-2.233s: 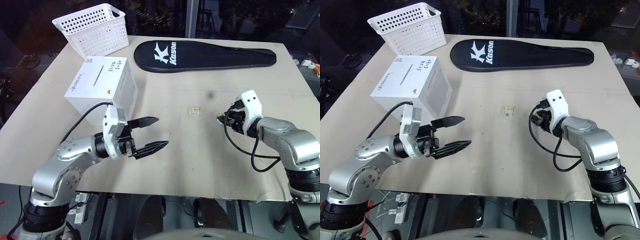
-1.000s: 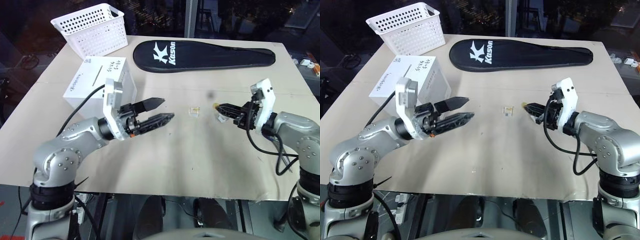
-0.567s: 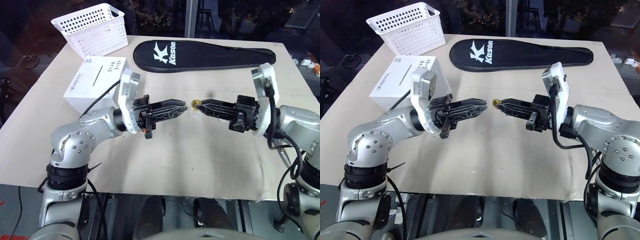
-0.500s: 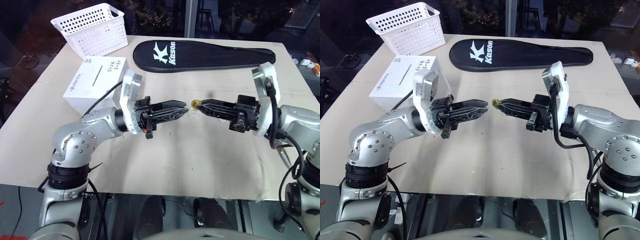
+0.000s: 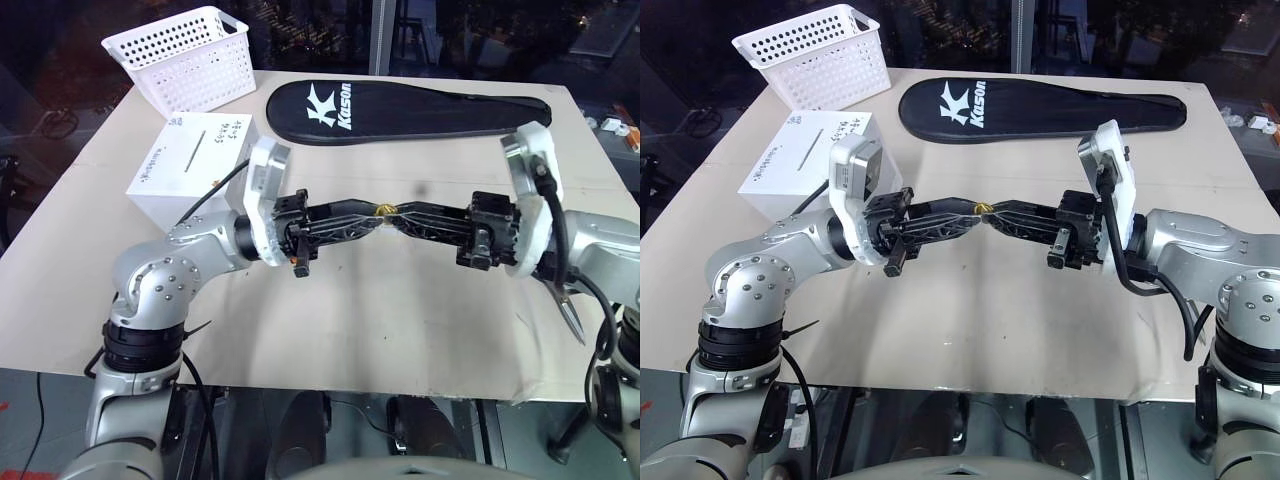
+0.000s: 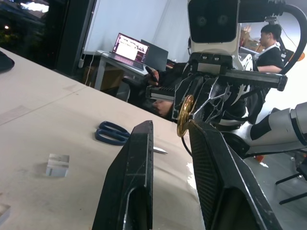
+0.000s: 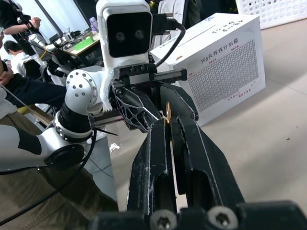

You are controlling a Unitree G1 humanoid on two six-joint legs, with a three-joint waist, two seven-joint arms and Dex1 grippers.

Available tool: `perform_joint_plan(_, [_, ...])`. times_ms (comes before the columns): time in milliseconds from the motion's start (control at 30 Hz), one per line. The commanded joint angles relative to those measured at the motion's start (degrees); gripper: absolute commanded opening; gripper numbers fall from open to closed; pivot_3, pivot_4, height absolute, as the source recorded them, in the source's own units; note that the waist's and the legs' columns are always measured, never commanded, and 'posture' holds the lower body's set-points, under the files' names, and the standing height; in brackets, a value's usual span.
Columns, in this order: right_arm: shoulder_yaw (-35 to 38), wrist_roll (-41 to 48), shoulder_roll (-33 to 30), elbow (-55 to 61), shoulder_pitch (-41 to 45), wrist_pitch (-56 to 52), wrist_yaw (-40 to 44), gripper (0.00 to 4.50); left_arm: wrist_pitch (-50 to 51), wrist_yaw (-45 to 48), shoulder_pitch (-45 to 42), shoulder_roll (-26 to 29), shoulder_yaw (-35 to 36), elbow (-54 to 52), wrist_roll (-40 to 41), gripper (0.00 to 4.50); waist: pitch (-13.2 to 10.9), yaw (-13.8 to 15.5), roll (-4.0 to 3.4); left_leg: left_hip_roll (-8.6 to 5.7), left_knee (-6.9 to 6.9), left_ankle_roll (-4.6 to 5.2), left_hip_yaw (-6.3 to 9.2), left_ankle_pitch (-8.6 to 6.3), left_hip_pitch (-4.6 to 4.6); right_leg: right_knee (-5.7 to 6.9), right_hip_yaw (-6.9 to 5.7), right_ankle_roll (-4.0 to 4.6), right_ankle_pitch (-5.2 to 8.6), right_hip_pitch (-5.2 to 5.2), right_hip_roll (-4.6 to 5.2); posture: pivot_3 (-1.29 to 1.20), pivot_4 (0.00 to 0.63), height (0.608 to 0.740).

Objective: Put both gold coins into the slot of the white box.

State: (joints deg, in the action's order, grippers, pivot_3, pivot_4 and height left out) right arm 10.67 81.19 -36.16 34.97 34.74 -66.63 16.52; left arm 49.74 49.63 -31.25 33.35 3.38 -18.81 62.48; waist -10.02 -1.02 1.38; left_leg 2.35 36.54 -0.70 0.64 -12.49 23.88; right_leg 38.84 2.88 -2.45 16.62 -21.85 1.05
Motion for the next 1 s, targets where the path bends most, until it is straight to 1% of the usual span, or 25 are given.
perform_joint_plan(33, [-1.1,2.7,-0.9,1.2,1.5,2.5,-0.1,0.0,-0.1,0.7,-1.0,-0.1,0.3,-1.2,0.2,1.17,0.0,0.0,0.0,0.0,0.0,0.0,0.0,0.0,0.0,0.0,0.0,0.0,0.0,0.0,0.0,0.0,0.15,0.74])
perform_joint_plan(100, [-1.7,3.6,-1.3,1.2,1.5,3.0,-0.3,0.0,0.2,0.8,-0.8,-0.2,0.3,-1.4,0.6,0.63,0.0,0.0,0.0,0.0,0.0,0.0,0.0,0.0,0.0,0.0,0.0,0.0,0.0,0.0,0.0,0.0,0.15,0.74])
perform_joint_plan(133, [-2.1,4.1,-1.5,1.2,1.4,3.2,-0.4,0.0,0.3,0.8,-0.8,-0.3,0.4,-1.4,0.9,0.46,0.0,0.0,0.0,0.0,0.0,0.0,0.0,0.0,0.0,0.0,0.0,0.0,0.0,0.0,0.0,0.0,0.15,0.74])
perform_joint_plan(167, [-2.5,4.4,-1.6,1.3,1.4,3.4,-0.5,0.0,0.3,0.8,-0.8,-0.4,0.5,-1.4,1.0,0.12,0.0,0.0,0.0,0.0,0.0,0.0,0.0,0.0,0.0,0.0,0.0,0.0,0.0,0.0,0.0,0.0,0.15,0.74])
perform_joint_plan(467, [-5.6,8.6,-2.9,1.1,-0.2,4.8,-1.5,0.0,1.6,1.0,-0.8,-1.1,1.5,-1.9,3.4,0.12,0.0,0.0,0.01,0.0,0.0,0.0,0.0,0.0,0.01,-0.02,0.0,0.0,0.0,0.0,0.0,0.0,0.15,0.74])
perform_joint_plan(533, [-5.9,8.7,-3.1,1.1,-0.5,5.3,-1.7,0.0,1.8,0.7,-0.7,-1.3,1.9,-1.8,3.8,0.12,0.0,0.0,0.01,0.0,0.0,0.0,0.01,0.0,0.01,-0.02,-0.01,0.0,0.0,0.0,0.0,0.0,0.15,0.74])
perform_joint_plan(600, [-5.6,5.5,-2.8,1.4,-0.5,7.0,-0.5,0.0,2.4,0.2,-0.3,-1.2,2.9,-1.8,4.7,0.12,0.0,0.0,0.01,0.0,0.0,0.0,0.01,0.0,0.01,-0.01,0.0,0.0,0.0,0.0,0.0,0.0,0.15,0.74])
perform_joint_plan(633, [-5.2,4.4,-2.4,1.2,-0.7,8.2,-0.7,0.29,2.7,-0.2,0.0,-1.1,3.4,-1.8,5.2,0.03,0.0,0.0,0.01,0.0,0.0,0.0,0.0,0.0,0.01,-0.01,0.0,0.0,0.0,0.0,0.0,0.0,0.15,0.74])
perform_joint_plan(700, [-4.9,4.8,-2.3,0.8,-0.8,9.0,-0.7,0.9,3.1,-1.2,0.5,-0.9,4.5,-1.6,6.1,0.0,0.0,0.0,0.01,0.01,0.0,0.0,0.01,0.0,0.01,-0.01,-0.01,0.0,0.0,0.0,0.0,0.0,0.15,0.74])
perform_joint_plan(733, [-5.0,4.5,-2.5,0.7,-1.0,9.2,-0.5,1.46,3.4,-2.1,0.7,-0.7,5.3,-1.6,6.9,0.0,0.0,0.0,0.01,0.01,0.0,0.0,0.01,0.0,0.01,-0.01,-0.01,0.0,0.0,0.0,0.0,0.0,0.15,0.74])
perform_joint_plan(767, [-5.1,4.1,-2.7,0.6,-1.2,9.4,-0.4,1.78,3.7,-3.2,1.1,-0.6,6.3,-1.5,7.8,0.0,0.0,0.0,0.01,0.01,0.0,0.0,0.02,0.0,0.01,-0.02,-0.01,0.0,0.0,0.0,0.0,0.0,0.15,0.74])
perform_joint_plan(800, [-5.1,3.4,-3.0,0.6,-1.5,9.7,0.0,2.35,3.9,-4.3,1.4,-0.3,7.3,-1.6,8.7,0.0,0.0,0.0,0.01,0.01,0.0,0.0,0.01,0.0,0.02,-0.02,-0.01,0.0,0.0,0.0,0.0,0.0,0.15,0.74])
perform_joint_plan(833, [-5.1,2.6,-3.5,0.7,-1.7,9.9,0.4,2.7,4.1,-5.5,2.0,0.0,8.3,-1.9,9.6,0.0,0.0,0.0,0.02,0.01,0.0,0.0,0.01,0.0,0.02,-0.03,0.0,0.0,0.0,0.0,0.01,0.0,0.15,0.74])
perform_joint_plan(867, [-5.3,1.8,-3.7,0.8,-1.6,10.1,0.4,3.31,4.3,-6.2,2.4,0.5,9.2,-2.1,10.4,0.0,0.0,0.0,0.01,0.01,0.0,0.0,0.0,0.0,0.02,-0.03,0.0,0.0,0.0,0.0,0.01,0.0,0.15,0.74])
perform_joint_plan(933, [-5.5,-0.2,-4.3,0.7,-1.1,10.4,0.9,4.13,4.7,-8.9,3.4,1.2,11.5,-2.6,12.6,0.0,0.0,0.0,0.01,0.02,0.0,0.0,0.01,0.0,0.02,-0.03,0.0,0.0,0.0,-0.01,0.01,0.0,0.15,0.74])
perform_joint_plan(967, [-5.7,-2.1,-5.0,1.0,-0.7,10.8,1.8,4.46,4.7,-10.6,4.0,1.6,12.7,-3.0,13.7,0.0,0.0,0.0,0.01,0.02,0.0,0.0,0.02,0.0,0.02,-0.02,-0.01,0.0,0.0,-0.01,0.01,0.0,0.15,0.74])
perform_joint_plan(1000, [-6.1,-4.7,-5.7,1.3,-0.1,11.3,2.7,4.46,4.6,-12.6,4.7,2.2,14.2,-3.6,14.5,0.0,0.0,0.0,0.0,0.03,0.0,0.0,0.03,0.0,0.02,-0.02,-0.02,0.0,0.0,-0.02,0.01,0.0,0.15,0.74])
